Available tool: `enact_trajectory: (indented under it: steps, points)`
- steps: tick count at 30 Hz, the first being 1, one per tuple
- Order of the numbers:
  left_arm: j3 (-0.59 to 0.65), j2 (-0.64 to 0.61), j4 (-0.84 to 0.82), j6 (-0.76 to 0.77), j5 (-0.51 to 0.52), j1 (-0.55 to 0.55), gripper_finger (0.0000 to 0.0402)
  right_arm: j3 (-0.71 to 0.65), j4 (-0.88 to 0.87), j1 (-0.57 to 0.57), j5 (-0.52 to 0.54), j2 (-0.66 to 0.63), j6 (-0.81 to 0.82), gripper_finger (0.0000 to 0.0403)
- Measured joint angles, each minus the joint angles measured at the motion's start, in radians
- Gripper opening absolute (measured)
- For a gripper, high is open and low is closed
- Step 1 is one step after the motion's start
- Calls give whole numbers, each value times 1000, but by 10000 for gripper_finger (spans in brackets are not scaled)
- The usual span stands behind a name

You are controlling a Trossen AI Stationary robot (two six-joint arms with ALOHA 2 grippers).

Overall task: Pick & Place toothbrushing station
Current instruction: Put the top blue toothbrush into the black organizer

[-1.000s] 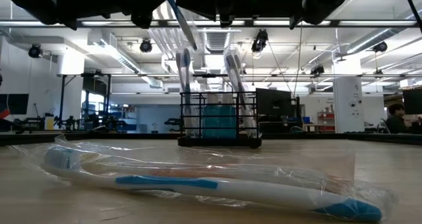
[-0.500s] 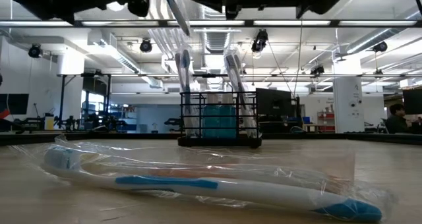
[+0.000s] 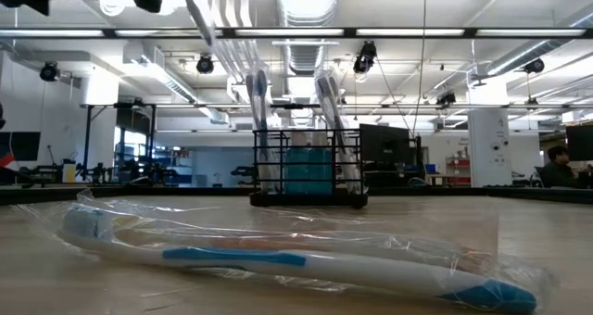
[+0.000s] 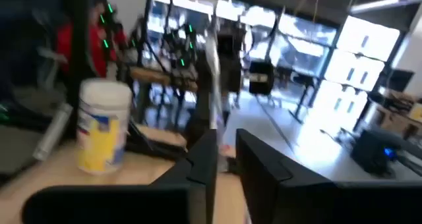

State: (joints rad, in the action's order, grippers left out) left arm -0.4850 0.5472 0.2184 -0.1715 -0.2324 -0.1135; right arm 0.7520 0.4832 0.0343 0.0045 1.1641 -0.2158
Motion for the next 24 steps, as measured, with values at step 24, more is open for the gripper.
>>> enact_trajectory:
  steps: [24]
  points:
    - [260,-215,90,130,-6,-3,20,-651,-129,2,82,-1120,153,8]
